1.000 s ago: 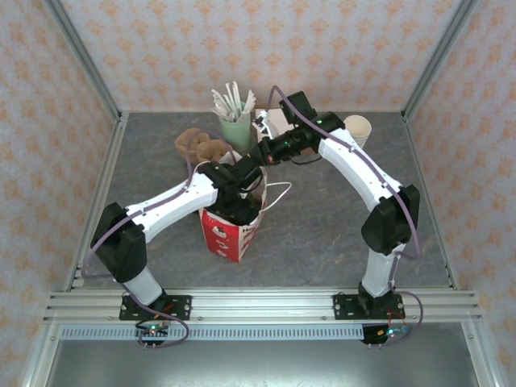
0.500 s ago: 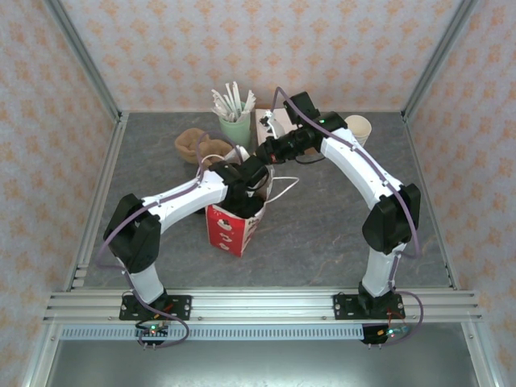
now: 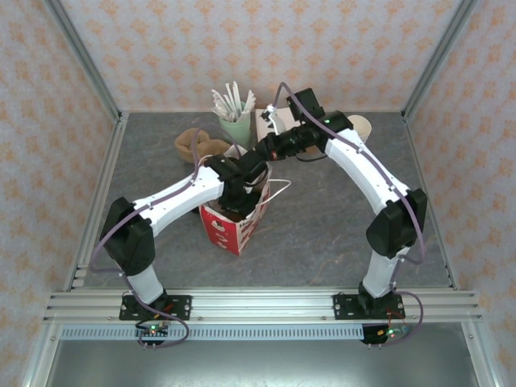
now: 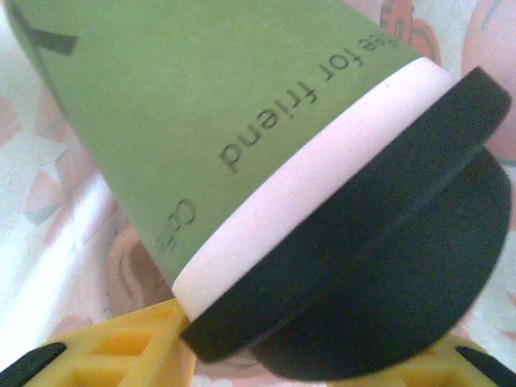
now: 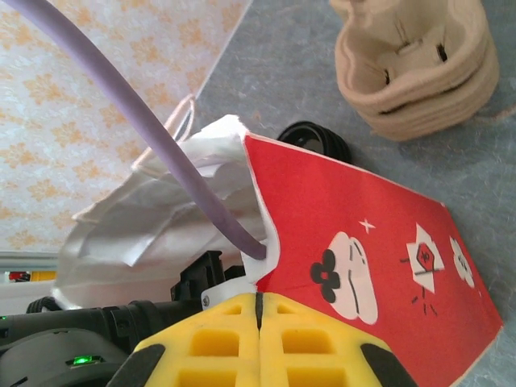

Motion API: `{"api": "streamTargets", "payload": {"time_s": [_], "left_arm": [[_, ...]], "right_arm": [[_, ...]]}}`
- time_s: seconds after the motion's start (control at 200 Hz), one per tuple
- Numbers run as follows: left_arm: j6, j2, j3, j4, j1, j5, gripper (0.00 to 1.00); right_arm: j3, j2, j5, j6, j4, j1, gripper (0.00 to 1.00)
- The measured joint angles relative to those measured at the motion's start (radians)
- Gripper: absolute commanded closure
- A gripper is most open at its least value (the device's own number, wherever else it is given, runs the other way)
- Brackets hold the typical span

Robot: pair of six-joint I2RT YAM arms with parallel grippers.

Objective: Pack the takeout coffee

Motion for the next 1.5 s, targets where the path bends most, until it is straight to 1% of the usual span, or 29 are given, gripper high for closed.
{"api": "streamTargets", "payload": {"time_s": [0.205,0.455,0.49,0.525,0.616,0.706,0.771,0.811,0.966,1.051,1.151,1.251,1.501], "left_arm": [[0.002,-0.052,0.102,-0.042,0.0,-0.01,0.61],[0.005,-0.069,0.146,-0.114,0.0,-0.01,0.6],[0.005,-0.069,0.146,-0.114,0.0,-0.01,0.58],[0.004,-0.069,0.144,-0.113,0.0,-0.01,0.53],[-0.003,-0.069,0.134,-0.111,0.0,-0.013,0.36],[-0.009,-0.068,0.125,-0.101,0.002,-0.018,0.27],[-0.004,-0.061,0.125,-0.096,0.002,-0.022,0.16],[-0.003,-0.054,0.125,-0.09,0.004,-0.028,0.12],[0.018,-0.019,0.125,-0.055,0.016,-0.037,0.09],[0.033,0.009,0.125,-0.039,0.03,-0.04,0.04],[0.048,0.048,0.125,-0.016,0.047,-0.042,0.02],[0.058,0.076,0.118,0.005,0.058,-0.043,0.01],[0.079,0.078,0.085,0.044,0.06,-0.016,0.0]], "right_arm": [[-0.032,-0.022,-0.008,0.014,0.022,0.002,0.95],[-0.036,-0.022,-0.023,0.019,0.041,-0.007,0.95],[-0.037,-0.022,-0.022,0.021,0.042,-0.007,0.95],[-0.039,-0.022,-0.022,0.021,0.043,-0.007,0.95],[-0.046,-0.022,-0.022,0.022,0.044,-0.007,0.95],[-0.055,-0.022,-0.021,0.023,0.049,-0.008,0.95],[-0.059,-0.022,-0.018,0.026,0.055,-0.01,0.95],[-0.062,-0.022,-0.014,0.028,0.058,-0.012,0.95],[-0.069,-0.022,0.009,0.029,0.062,-0.022,0.95],[-0.069,-0.022,0.008,0.029,0.062,-0.023,0.95],[-0.069,-0.022,0.008,0.029,0.053,-0.022,0.95],[-0.071,-0.022,0.011,0.029,0.047,-0.022,0.94],[-0.082,-0.022,0.014,0.029,0.035,-0.022,0.95]]}}
